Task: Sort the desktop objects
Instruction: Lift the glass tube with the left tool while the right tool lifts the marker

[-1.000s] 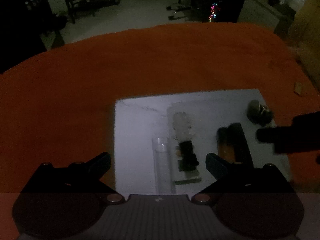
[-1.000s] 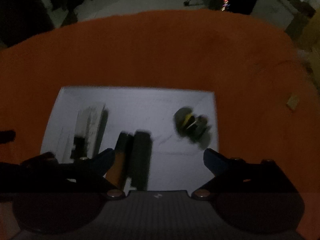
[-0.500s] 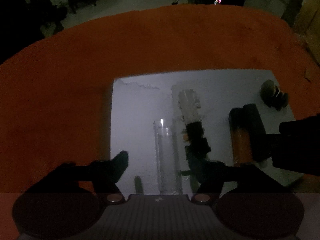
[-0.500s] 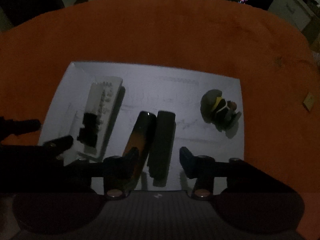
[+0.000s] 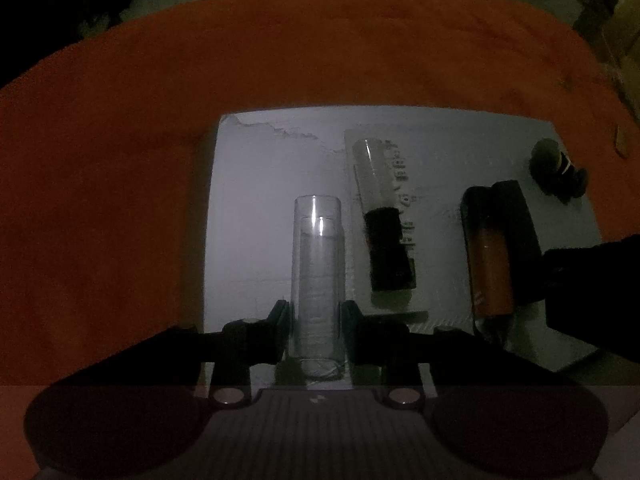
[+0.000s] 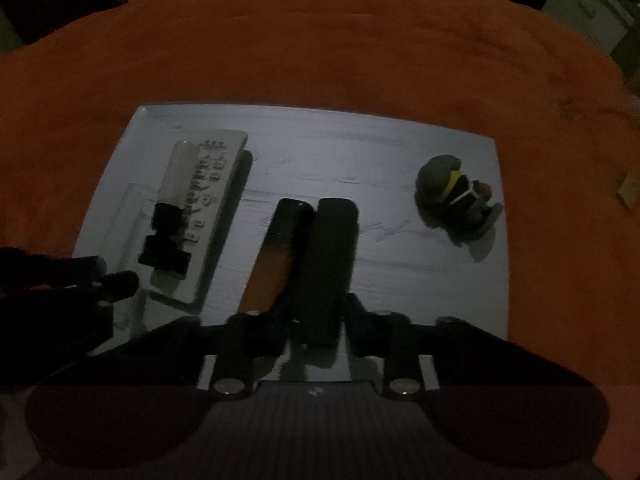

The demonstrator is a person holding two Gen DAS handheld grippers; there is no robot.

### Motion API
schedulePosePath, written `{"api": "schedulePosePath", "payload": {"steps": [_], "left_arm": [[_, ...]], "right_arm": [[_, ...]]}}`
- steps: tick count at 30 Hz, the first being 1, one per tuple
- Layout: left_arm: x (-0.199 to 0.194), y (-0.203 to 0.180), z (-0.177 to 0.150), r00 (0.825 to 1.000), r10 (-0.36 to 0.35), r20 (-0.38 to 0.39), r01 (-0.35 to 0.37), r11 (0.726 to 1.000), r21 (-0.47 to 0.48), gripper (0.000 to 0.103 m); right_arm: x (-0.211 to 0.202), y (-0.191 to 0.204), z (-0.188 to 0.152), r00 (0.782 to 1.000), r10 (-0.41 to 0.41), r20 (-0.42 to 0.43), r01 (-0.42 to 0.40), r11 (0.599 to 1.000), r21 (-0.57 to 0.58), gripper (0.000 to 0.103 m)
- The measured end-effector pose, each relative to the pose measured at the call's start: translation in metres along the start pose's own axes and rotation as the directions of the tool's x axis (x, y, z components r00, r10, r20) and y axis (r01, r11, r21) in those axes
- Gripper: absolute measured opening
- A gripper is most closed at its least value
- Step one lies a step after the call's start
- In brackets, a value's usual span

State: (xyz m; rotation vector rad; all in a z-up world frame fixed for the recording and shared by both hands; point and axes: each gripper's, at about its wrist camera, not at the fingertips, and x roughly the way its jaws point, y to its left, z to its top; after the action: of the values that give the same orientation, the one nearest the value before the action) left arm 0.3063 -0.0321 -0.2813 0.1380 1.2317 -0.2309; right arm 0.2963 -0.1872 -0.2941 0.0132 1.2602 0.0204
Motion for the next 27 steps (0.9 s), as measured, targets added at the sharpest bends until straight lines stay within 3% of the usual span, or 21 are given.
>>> {"api": "schedulePosePath", "payload": {"steps": [3, 13, 18, 19, 21, 23, 27], "left_arm": [[-0.003, 0.004, -0.001, 1.000, -0.018, -0.001, 0.018, 1.000, -0.005, 0.024], [0.001, 0.021, 0.005, 1.000, 0.023, -0.010, -0.023, 0.998, -0.054, 0.024], [0.001, 0.021, 0.007, 0.999, 0.030, -0.018, -0.032, 0.998, -0.059, 0.026], [0.000, 0.021, 0.008, 0.999, 0.040, -0.022, -0.042, 0.997, -0.063, 0.029], [-0.005, 0.019, 0.010, 0.998, 0.063, -0.020, -0.065, 0.996, -0.068, 0.062], [-0.010, 0.016, 0.013, 0.997, 0.080, 0.008, -0.079, 0.995, -0.057, 0.066], [-0.016, 0.013, 0.020, 0.996, 0.085, 0.023, -0.084, 0.995, -0.053, 0.066]], "right_arm": [[-0.002, -0.001, 0.002, 1.000, -0.019, -0.018, 0.018, 0.999, -0.027, 0.027], [-0.011, -0.026, 0.014, 0.995, -0.075, -0.058, 0.073, 0.996, -0.049, 0.027], [-0.008, -0.033, 0.013, 0.994, -0.061, -0.091, 0.060, 0.998, -0.015, 0.027], [-0.008, -0.034, 0.013, 0.994, -0.058, -0.094, 0.058, 0.998, -0.006, 0.027], [-0.013, -0.032, 0.016, 0.995, -0.075, -0.070, 0.075, 0.997, 0.001, 0.031], [-0.019, -0.030, 0.019, 0.995, -0.096, -0.041, 0.096, 0.995, 0.005, 0.041], [-0.027, -0.027, 0.026, 0.997, -0.079, -0.023, 0.079, 0.997, 0.008, 0.044]]}}
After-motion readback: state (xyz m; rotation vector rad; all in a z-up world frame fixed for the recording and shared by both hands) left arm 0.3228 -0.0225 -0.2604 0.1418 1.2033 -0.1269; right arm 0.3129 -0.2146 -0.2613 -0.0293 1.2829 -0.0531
